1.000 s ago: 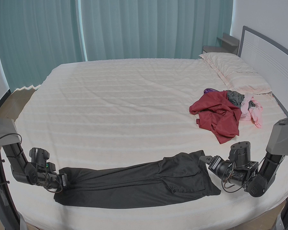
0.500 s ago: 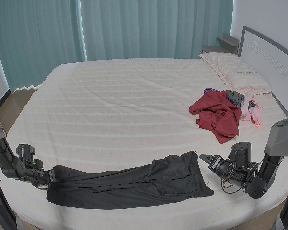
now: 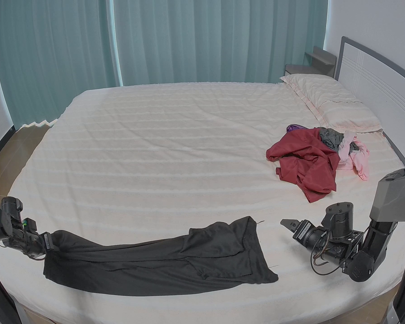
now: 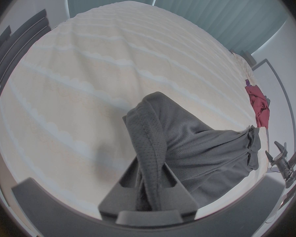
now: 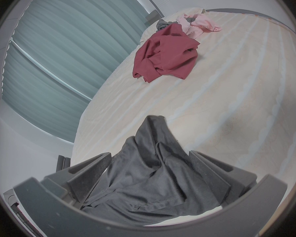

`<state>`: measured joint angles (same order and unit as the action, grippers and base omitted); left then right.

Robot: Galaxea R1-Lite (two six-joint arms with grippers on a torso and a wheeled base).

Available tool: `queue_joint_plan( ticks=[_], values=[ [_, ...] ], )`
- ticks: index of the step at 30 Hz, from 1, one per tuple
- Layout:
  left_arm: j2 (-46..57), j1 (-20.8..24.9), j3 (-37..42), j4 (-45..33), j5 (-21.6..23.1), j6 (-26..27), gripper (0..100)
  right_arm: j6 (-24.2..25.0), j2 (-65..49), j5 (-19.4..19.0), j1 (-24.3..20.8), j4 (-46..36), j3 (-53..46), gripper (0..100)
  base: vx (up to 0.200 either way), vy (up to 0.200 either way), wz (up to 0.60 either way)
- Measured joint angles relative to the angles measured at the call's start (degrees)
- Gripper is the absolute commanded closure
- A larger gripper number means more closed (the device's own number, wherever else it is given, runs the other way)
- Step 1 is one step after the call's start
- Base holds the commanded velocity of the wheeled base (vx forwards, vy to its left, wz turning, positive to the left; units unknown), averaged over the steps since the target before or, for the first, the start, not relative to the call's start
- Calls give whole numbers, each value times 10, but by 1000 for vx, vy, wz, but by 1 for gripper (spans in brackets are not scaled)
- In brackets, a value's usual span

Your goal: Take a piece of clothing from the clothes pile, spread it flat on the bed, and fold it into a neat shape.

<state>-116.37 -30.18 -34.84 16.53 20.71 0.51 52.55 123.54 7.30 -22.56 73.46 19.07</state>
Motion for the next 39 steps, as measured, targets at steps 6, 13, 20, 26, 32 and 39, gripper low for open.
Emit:
queue_joint_plan(
  ticks=[6,13,20,26,32,39],
  values=[
    [17,-93,-71,-112,20,50,100,0,0,0,0,0,0,0,0,0,0],
    [40,-134,-139,-212,25,64,100,0,-2,0,1,0,0,0,0,0,0],
    [89,-73,-129,-238,9,27,100,0,-4,0,1,1,0,0,0,0,0],
    [148,44,-104,-244,-32,-82,100,0,-5,0,2,1,0,0,0,0,0],
    [190,191,-94,-245,-109,-192,100,0,-5,0,2,1,0,0,0,0,0],
    [209,389,-105,-246,-201,-314,100,0,-7,0,2,1,0,0,0,0,0]
  ],
)
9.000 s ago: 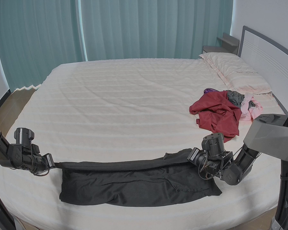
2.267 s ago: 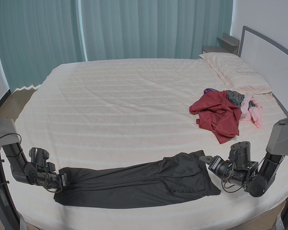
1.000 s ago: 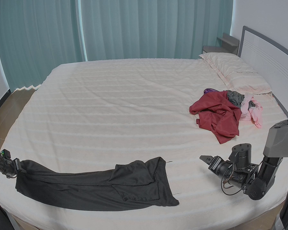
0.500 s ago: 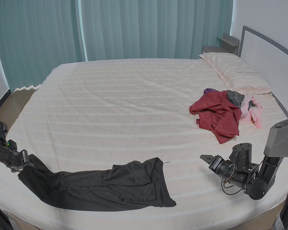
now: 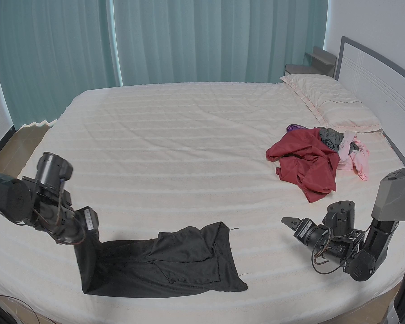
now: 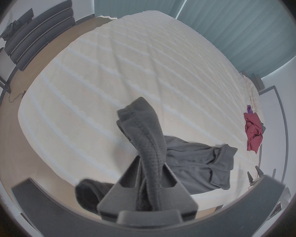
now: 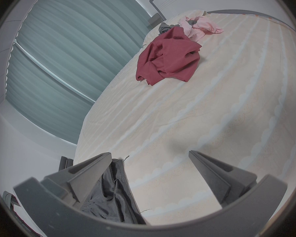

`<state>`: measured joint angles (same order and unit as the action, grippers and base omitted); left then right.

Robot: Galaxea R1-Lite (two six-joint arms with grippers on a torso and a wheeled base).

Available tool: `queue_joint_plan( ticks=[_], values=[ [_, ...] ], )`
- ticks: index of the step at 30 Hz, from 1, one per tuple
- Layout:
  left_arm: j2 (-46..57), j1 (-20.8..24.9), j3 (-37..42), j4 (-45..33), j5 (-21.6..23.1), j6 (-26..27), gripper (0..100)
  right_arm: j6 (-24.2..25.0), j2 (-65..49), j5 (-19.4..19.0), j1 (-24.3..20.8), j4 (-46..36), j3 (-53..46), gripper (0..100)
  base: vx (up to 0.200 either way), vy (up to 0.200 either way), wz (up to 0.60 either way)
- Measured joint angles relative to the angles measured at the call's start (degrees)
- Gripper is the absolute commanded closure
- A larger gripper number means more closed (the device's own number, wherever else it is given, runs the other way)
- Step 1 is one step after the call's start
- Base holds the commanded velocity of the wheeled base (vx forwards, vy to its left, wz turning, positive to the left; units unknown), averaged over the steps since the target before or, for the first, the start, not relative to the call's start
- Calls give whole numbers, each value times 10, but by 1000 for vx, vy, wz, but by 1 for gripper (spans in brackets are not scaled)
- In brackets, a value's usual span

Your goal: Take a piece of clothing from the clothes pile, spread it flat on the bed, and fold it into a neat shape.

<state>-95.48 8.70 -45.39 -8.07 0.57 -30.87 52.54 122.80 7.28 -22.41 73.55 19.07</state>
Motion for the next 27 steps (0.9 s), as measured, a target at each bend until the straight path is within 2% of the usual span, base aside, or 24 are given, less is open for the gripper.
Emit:
queue_joint_plan(
  ticks=[5,9,12,17,27],
  values=[
    [-17,132,-31,-1,-51,-78,100,0,-2,0,0,0,0,0,0,0,0],
    [-51,208,-70,-1,-78,-123,100,0,-4,0,-1,0,0,0,0,0,0],
    [-85,249,-113,-1,-93,-153,100,-1,-4,0,-1,0,0,0,0,0,0],
    [-139,292,-173,-2,-100,-172,100,-1,-5,0,-4,0,0,0,0,0,0],
    [-201,314,-242,0,-98,-196,100,-1,-5,0,-9,0,1,0,0,0,0]
  ],
)
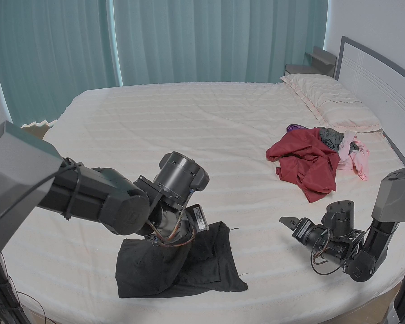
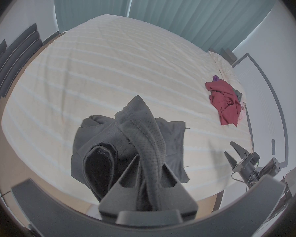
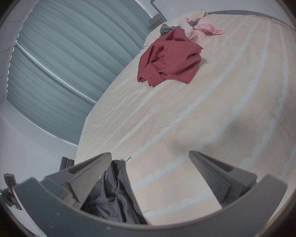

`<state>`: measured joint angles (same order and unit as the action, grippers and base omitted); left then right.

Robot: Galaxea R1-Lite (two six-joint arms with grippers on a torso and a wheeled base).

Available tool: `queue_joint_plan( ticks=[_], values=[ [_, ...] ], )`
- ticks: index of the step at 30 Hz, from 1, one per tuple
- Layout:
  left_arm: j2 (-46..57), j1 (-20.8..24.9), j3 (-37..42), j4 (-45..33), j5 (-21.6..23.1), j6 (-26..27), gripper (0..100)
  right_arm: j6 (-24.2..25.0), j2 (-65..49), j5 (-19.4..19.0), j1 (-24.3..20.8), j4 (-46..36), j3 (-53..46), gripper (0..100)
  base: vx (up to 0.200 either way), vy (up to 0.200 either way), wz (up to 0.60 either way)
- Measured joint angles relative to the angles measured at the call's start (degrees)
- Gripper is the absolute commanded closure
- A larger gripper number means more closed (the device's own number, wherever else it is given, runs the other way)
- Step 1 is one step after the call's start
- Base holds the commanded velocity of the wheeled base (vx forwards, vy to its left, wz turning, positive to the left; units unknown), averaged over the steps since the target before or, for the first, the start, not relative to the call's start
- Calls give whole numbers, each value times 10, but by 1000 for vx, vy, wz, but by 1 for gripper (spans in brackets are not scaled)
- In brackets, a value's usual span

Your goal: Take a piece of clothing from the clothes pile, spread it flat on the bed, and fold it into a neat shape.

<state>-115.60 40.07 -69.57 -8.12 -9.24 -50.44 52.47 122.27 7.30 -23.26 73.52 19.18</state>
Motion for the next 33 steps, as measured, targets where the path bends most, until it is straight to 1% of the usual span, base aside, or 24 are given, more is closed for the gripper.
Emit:
queue_joint_plan(
  ticks=[2,3,13,16,23,27,31,33],
  values=[
    [-8,7,-8,1,2,-4,100,0,0,0,-1,0,0,0,0,0,0],
    [-12,11,-12,1,5,-6,0,0,0,0,-1,0,0,0,0,0,0],
    [-36,27,-46,4,12,-41,0,0,0,0,-1,0,0,0,0,0,0],
    [-36,29,-47,4,11,-43,0,0,0,0,-1,0,0,0,0,0,0],
    [-21,25,-34,1,15,-71,0,0,0,0,-3,0,-1,0,0,0,0],
    [7,11,16,3,37,-79,0,0,0,0,-4,0,-1,0,0,0,0],
    [45,-12,101,8,62,-91,0,0,0,-1,-7,0,-1,0,0,0,0],
    [63,-23,145,16,75,-96,0,1,0,-1,-7,0,-2,0,-200,0,0]
  ],
)
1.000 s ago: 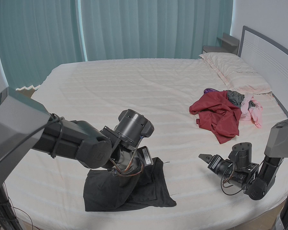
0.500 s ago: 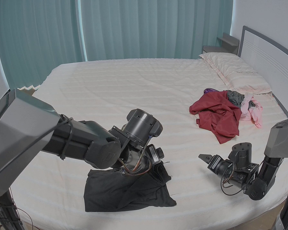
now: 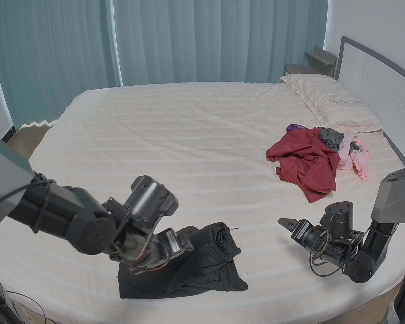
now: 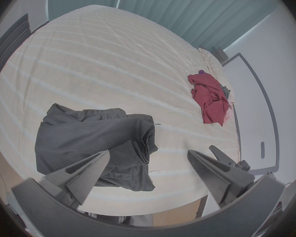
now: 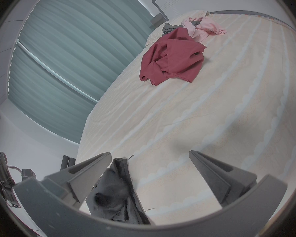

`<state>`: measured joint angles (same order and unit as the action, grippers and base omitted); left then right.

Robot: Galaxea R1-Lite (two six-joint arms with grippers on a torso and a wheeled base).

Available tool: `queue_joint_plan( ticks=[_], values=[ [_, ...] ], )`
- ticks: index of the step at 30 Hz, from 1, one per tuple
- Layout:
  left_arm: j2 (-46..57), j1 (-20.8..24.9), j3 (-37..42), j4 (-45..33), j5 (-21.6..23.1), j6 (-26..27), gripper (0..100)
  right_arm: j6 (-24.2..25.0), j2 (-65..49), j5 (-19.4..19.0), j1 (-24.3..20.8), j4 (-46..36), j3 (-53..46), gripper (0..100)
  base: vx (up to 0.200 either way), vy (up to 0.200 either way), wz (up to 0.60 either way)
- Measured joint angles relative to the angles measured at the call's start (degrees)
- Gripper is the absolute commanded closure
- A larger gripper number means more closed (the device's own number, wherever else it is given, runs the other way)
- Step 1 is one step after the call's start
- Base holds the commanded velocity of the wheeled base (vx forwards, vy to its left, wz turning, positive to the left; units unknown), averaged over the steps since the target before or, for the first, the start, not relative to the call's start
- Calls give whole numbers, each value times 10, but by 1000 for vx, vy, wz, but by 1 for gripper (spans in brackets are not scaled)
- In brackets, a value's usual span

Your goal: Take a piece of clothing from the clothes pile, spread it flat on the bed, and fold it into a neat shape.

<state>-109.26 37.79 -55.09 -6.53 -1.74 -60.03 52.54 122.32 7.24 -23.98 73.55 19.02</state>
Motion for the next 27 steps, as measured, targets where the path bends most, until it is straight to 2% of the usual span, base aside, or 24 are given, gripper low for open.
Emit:
queue_joint_plan(
  ticks=[4,10,14,17,21,25,27],
  values=[
    [40,-20,92,40,27,-7,0,0,0,0,-2,0,0,0,-200,0,0],
    [104,-44,231,151,80,-34,0,0,0,-2,-4,-1,-3,0,0,0,0],
    [131,-71,290,212,127,-51,0,-1,1,-17,-8,-3,-4,0,0,0,0],
    [142,-96,310,228,156,-57,0,-6,1,-28,-20,-7,-3,0,0,0,0],
    [141,-123,318,236,197,-75,0,-40,1,-33,-37,-24,7,0,0,0,0],
    [133,-139,320,250,224,-92,0,-53,-1,-35,-53,-80,36,0,0,0,0],
    [131,-147,322,258,239,-96,0,-55,-4,-36,-64,-117,58,0,0,200,0]
  ],
)
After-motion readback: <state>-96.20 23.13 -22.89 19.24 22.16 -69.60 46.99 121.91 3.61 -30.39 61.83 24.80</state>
